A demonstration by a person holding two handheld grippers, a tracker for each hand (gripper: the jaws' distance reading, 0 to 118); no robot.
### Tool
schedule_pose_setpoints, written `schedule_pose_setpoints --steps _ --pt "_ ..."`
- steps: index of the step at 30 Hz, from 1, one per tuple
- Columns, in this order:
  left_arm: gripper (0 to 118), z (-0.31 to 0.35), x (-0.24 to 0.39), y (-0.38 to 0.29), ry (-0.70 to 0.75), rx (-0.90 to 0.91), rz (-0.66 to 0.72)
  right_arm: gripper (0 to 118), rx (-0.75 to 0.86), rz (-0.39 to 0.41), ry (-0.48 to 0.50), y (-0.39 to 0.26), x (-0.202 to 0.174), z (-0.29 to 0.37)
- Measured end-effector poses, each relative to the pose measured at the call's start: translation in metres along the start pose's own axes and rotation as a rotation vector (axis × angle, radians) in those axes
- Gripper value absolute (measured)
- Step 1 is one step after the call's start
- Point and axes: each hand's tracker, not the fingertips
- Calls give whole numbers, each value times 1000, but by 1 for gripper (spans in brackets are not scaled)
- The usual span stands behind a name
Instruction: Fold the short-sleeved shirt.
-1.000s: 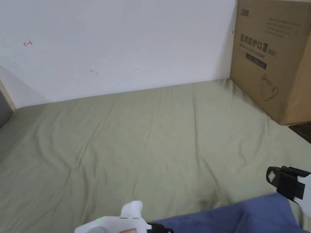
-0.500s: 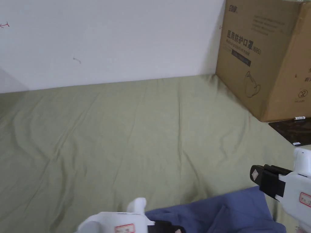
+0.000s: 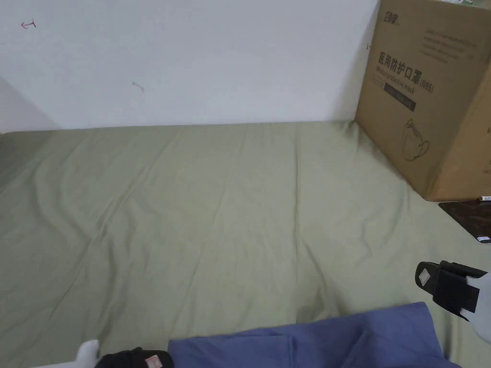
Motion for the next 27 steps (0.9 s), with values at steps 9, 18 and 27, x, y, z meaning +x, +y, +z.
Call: schedule_pose_setpoints --steps 9,18,27 --pt "18 -83 -22 10 -227 51 -10 4 42 8 13 25 -13 9" --pt "7 -45 38 -2 269 142 -220 4 24 53 27 16 -12 13" --pt "8 40 154 -41 952 378 -492 4 33 41 64 5 -5 17"
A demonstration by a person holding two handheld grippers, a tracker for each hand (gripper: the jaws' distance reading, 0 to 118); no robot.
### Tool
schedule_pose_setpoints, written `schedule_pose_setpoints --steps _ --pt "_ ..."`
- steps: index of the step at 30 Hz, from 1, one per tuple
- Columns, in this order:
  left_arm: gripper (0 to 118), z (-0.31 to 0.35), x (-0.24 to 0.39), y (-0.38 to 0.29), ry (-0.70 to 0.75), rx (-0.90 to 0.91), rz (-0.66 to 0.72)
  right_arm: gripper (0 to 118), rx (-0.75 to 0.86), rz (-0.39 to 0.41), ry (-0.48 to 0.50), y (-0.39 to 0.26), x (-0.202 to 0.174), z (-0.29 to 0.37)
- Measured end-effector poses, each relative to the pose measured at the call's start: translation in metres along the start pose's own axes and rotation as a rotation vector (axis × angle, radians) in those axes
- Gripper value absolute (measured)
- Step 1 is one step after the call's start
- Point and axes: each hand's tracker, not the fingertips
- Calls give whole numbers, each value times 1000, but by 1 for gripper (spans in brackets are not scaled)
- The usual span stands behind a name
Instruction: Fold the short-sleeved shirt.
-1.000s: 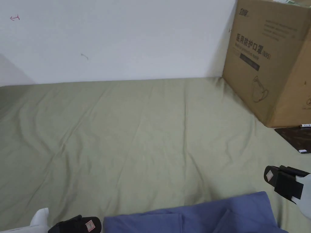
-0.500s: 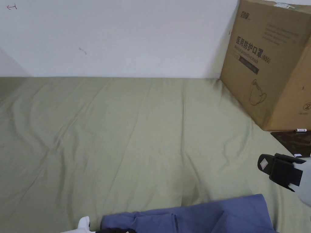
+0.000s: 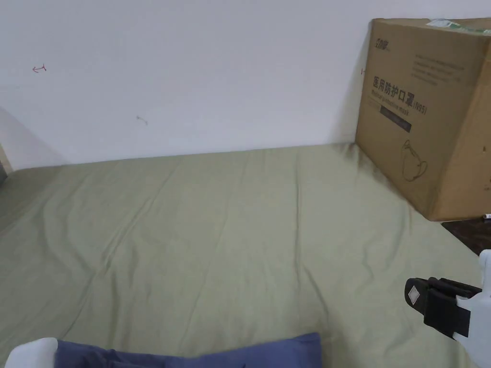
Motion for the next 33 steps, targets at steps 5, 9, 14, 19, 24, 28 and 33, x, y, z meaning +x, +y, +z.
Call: schedule_pose_setpoints --steps 5,9,14,19,24,28,33 --pt "8 -14 59 8 -322 -110 118 4 -7 -26 16 -4 6 4" --pt "8 -58 127 12 -374 -212 108 4 -5 -42 14 -5 11 9" --pt "98 -118 186 -2 -495 -368 124 4 -31 -71 0 -11 19 12" --pt "116 -113 190 -14 -587 -345 188 4 -56 -76 -14 -14 24 13" --pt "97 -69 163 -3 -544 -178 11 4 -45 -73 -18 -12 27 13" --pt "1 -57 169 -2 -494 -82 -131 4 -27 -72 -17 -11 29 12" --pt "1 -107 212 -20 -554 -283 -118 4 -29 -86 -21 -12 30 9"
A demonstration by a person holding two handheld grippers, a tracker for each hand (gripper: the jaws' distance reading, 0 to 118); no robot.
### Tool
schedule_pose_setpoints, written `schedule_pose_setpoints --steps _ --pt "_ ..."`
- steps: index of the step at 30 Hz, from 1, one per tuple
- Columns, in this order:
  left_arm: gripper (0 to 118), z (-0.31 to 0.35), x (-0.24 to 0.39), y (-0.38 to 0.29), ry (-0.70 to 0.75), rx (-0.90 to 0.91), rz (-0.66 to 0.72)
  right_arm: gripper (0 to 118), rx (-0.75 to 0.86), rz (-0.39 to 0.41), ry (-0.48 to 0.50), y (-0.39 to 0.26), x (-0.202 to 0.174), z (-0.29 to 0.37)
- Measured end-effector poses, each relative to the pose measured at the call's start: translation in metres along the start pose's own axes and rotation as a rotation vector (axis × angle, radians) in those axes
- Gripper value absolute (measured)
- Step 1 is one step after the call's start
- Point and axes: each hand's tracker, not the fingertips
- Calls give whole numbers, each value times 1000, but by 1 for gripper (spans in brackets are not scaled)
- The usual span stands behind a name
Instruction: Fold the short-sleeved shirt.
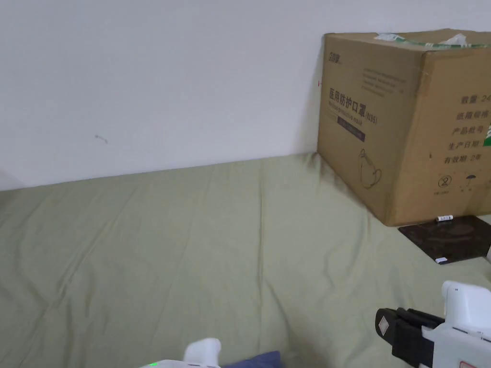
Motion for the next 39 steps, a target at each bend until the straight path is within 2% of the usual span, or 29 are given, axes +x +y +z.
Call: schedule_pose_setpoints --steps 2,3,4,7,9,11,12,16,18,20,23,25,27,29,30,32,39 --pt "1 -32 1 -2 74 -77 -8 4 -9 -11 -2 0 1 0" --pt "1 -47 2 -6 165 -114 1 4 -9 -14 -3 1 1 1" --pt "0 -61 4 -11 165 -108 9 4 -7 -12 -8 1 1 2" --pt "0 -84 0 -17 22 -61 116 4 -2 84 -80 -1 -8 4" --pt "0 -83 -8 -18 -88 -49 278 4 -9 71 -50 -4 -10 3" --pt "0 -74 -11 -20 -195 -14 341 4 -26 34 -17 -4 -12 1" --pt "0 -59 -10 -20 -206 40 314 4 -26 30 -12 -4 -14 1" --pt "0 28 14 -10 -12 443 31 4 17 65 1 4 -28 -5" --pt "0 74 29 -1 88 601 -98 4 80 55 58 14 -40 -10" --pt "0 111 35 8 204 733 -178 4 173 77 70 23 -53 -14" --pt "0 154 45 9 403 922 -314 4 382 169 -8 31 -74 -14" --pt "0 168 45 7 582 1007 -391 4 489 178 -2 32 -78 -14" --pt "0 175 45 2 710 1051 -419 4 547 197 -28 30 -82 -15" --pt "0 180 40 -8 734 1136 -377 4 530 224 -103 28 -86 -18" --pt "0 182 39 -14 753 1180 -349 4 531 218 -90 26 -86 -18" --pt "0 186 37 -23 748 1236 -315 4 541 215 -88 19 -83 -16" --pt "0 175 33 -26 728 1170 -337 4 507 160 -135 15 -77 -18"
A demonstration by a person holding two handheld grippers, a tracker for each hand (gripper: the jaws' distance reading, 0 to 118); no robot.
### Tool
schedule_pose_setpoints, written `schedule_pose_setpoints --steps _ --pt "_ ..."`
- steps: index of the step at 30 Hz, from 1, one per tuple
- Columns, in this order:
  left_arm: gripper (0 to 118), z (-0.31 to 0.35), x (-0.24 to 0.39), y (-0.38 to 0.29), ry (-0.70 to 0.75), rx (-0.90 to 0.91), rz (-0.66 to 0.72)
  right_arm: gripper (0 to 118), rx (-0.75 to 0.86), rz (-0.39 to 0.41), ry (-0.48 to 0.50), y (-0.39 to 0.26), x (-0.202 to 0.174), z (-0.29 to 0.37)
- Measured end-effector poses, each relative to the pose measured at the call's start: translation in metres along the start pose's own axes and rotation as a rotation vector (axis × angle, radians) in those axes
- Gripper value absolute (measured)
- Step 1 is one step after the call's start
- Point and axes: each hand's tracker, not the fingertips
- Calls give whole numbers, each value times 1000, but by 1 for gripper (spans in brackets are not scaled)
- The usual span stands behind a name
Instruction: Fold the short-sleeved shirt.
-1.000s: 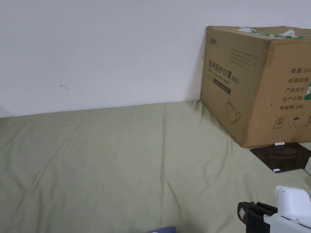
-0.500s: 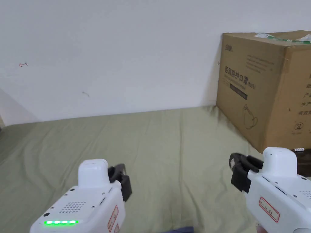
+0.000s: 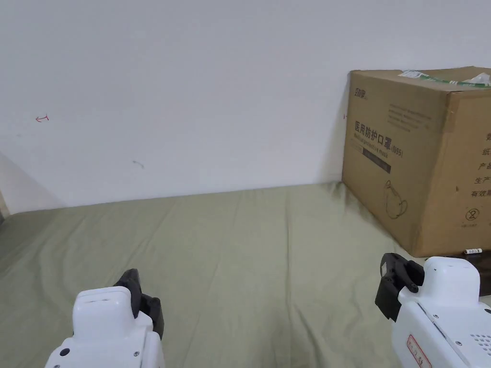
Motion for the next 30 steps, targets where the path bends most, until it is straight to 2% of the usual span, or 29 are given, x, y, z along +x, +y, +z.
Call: schedule_pose_setpoints --steps 3,5,7,8,11,13,15,16,18,21,22,24,26,28,30 --pt "0 1 0 -2 -65 -51 20 4 -69 -9 53 -8 1 -2" --pt "0 3 -6 -4 -125 -89 21 4 -249 -26 168 -22 0 -11" --pt "0 8 -13 -8 -134 -114 47 4 -496 -124 327 -48 1 -26" --pt "0 10 -16 -11 -133 -131 66 4 -621 -173 376 -65 1 -33" --pt "0 13 -26 -22 -128 -170 94 4 -859 -151 366 -117 -5 -43" --pt "0 13 -33 -29 -121 -198 99 4 -1001 -188 366 -146 -2 -52" --pt "0 11 -43 -36 -137 -248 123 4 -1131 -204 301 -171 0 -58" --pt "0 6 -49 -40 -179 -299 154 4 -1158 -199 266 -181 3 -59" --pt "0 -3 -63 -52 -281 -408 247 4 -1101 -270 304 -185 11 -55" --pt "1 -18 -85 -85 -395 -577 448 4 -1126 -249 290 -180 7 -62" --pt "8 -24 -92 -99 -440 -647 531 4 -1132 -211 292 -178 4 -61" --pt "47 -37 -105 -128 -532 -783 690 4 -1127 -127 302 -176 -3 -61" --pt "95 -49 -111 -162 -606 -928 816 4 -1108 -69 306 -177 -8 -57" --pt "113 -59 -111 -192 -663 -1050 863 4 -1103 -56 298 -177 -12 -55" --pt "115 -65 -107 -222 -712 -1093 912 4 -1108 -55 287 -174 -15 -54"
